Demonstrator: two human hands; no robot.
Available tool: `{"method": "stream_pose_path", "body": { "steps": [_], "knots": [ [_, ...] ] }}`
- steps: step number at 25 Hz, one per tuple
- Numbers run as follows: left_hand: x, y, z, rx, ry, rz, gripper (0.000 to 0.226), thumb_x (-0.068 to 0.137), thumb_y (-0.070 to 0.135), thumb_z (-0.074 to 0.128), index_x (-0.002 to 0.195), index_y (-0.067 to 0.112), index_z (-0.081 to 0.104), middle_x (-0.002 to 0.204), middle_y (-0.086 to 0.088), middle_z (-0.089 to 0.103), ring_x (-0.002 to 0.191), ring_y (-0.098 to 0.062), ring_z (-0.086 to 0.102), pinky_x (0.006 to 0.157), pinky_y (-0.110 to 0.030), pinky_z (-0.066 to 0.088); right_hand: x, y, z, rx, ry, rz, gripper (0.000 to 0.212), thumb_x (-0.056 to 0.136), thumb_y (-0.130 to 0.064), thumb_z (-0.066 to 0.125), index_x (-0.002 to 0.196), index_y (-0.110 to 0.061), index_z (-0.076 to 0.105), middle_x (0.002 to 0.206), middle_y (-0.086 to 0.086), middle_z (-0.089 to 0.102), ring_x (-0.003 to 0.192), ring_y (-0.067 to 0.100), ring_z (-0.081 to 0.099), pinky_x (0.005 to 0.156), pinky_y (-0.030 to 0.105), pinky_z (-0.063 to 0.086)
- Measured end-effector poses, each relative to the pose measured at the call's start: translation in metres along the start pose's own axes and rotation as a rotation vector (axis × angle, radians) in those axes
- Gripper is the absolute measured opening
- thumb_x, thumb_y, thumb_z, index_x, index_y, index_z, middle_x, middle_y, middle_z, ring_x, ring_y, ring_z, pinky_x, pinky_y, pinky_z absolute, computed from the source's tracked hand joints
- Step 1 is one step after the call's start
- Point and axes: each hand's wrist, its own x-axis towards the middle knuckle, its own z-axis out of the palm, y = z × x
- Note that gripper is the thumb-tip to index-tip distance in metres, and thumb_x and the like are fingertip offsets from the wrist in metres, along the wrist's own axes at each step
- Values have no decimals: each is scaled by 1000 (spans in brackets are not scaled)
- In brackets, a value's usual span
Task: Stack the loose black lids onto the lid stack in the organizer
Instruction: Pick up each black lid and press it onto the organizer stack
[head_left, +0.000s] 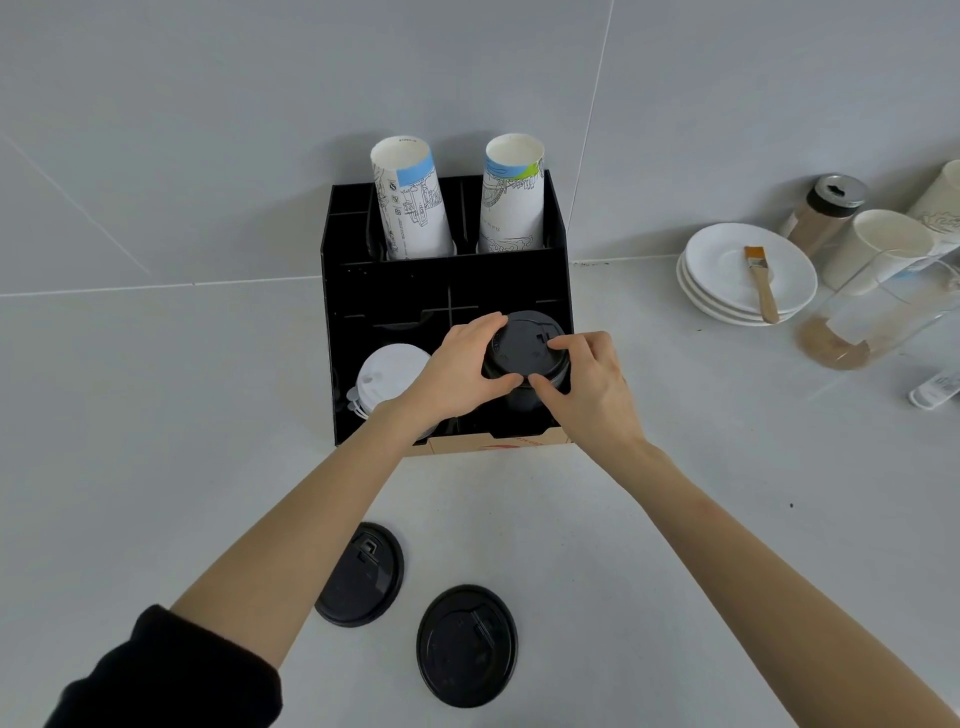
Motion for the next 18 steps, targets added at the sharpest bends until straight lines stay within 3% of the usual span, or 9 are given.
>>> {"method": "stream_pose_path", "body": {
  "steps": [3,6,9,14,18],
  "knots": [
    [-1,1,1,44,-32,-59,67,79,23,63,134,9,26,148,-12,25,135,-27,23,110,-39,23,0,1,-5,3,-34,-19,42,83,-18,58,121,-9,43,124,17,41,109,32,47,84,42,50],
    [-9,3,1,26,-11,-83,66,81,23,61,135,9,25,150,-11,19,137,-27,19,111,-37,20,-6,2,-11,19,-52,-38,43,84,-17,56,124,-11,41,127,14,42,105,31,50,80,39,48],
    [-30,2,-2,24,51,-72,60,82,22,59,133,12,29,146,-11,26,134,-27,25,107,-32,22,-18,3,-17,10,-23,-65,43,85,-18,54,125,-14,39,127,12,41,95,27,51,73,34,43],
    [-87,-7,-1,-41,90,-88,51,84,18,56,130,15,35,137,-6,40,125,-17,35,97,-18,22,-45,2,-19,73,-72,-98,40,86,-16,51,125,-16,40,125,9,44,106,27,52,80,39,48],
    [-131,-12,10,-85,97,-104,46,84,15,56,127,16,40,132,-5,44,115,-7,37,91,-8,21,-75,5,-7,106,-168,-149,40,86,-15,53,124,-15,41,122,8,49,108,22,52,87,31,42]
  ]
}}
